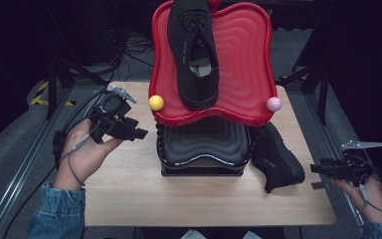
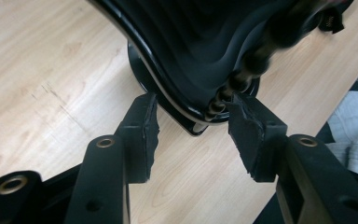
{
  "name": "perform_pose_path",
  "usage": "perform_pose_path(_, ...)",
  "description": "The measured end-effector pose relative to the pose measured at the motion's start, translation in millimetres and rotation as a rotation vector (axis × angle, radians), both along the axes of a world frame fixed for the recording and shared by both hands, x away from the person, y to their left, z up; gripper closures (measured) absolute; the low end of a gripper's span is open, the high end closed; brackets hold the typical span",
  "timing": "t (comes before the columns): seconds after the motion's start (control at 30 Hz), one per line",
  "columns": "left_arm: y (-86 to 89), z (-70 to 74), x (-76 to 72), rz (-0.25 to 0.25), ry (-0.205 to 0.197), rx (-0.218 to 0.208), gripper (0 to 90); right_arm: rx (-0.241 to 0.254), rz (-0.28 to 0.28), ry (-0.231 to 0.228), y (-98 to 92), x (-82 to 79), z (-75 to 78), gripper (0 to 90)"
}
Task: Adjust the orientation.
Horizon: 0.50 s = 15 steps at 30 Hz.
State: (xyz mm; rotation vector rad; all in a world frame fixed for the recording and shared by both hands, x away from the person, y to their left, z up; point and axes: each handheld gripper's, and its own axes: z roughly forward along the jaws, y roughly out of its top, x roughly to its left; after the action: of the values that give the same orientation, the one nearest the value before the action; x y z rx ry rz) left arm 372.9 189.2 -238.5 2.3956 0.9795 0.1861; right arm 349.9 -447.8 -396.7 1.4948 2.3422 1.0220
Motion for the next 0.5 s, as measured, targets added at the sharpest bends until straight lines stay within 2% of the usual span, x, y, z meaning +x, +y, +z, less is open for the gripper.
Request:
perform_pose_path(0.07, 0.9, -13.1, -2.8, 0.018, -0.005, 0.016, 51.3, 0.0, -0.006, 0.001, 0.8, -0.6, 0.4, 38.3)
perform_pose_path(0.13, 1.2, -17.5, -3.9, 0.019, -0.011, 0.022, 50.9, -0.003, -0.004, 0.0, 1.4, -0.7, 0.6, 38.4)
perform_pose_path(0.27, 1.2, -39.8, -7.7, 0.034, -0.001, -0.013, 50.7, -0.016, 0.004, -0.001, 6.5, 0.6, 3.4, 40.1)
perform_pose_path(0.37, -0.8, -59.2, -8.1, 0.01, -0.006, 0.0, 48.9, -0.015, 0.005, -0.003, 9.5, 0.8, 6.1, 42.7)
perform_pose_path(0.4, -0.3, -65.2, -7.4, 0.003, -0.013, 0.011, 48.4, -0.022, 0.002, 0.002, 10.5, 1.1, 6.8, 43.6)
perform_pose_path(0.43, 0.5, -68.7, -6.8, 0.0, -0.011, 0.005, 48.4, -0.039, 0.001, 0.006, 11.6, 1.9, 7.9, 44.8)
perform_pose_path(0.5, 3.4, -74.4, -3.4, -0.001, 0.01, 0.007, 48.2, -0.054, 0.001, 0.007, 12.4, 2.4, 11.3, 46.8)
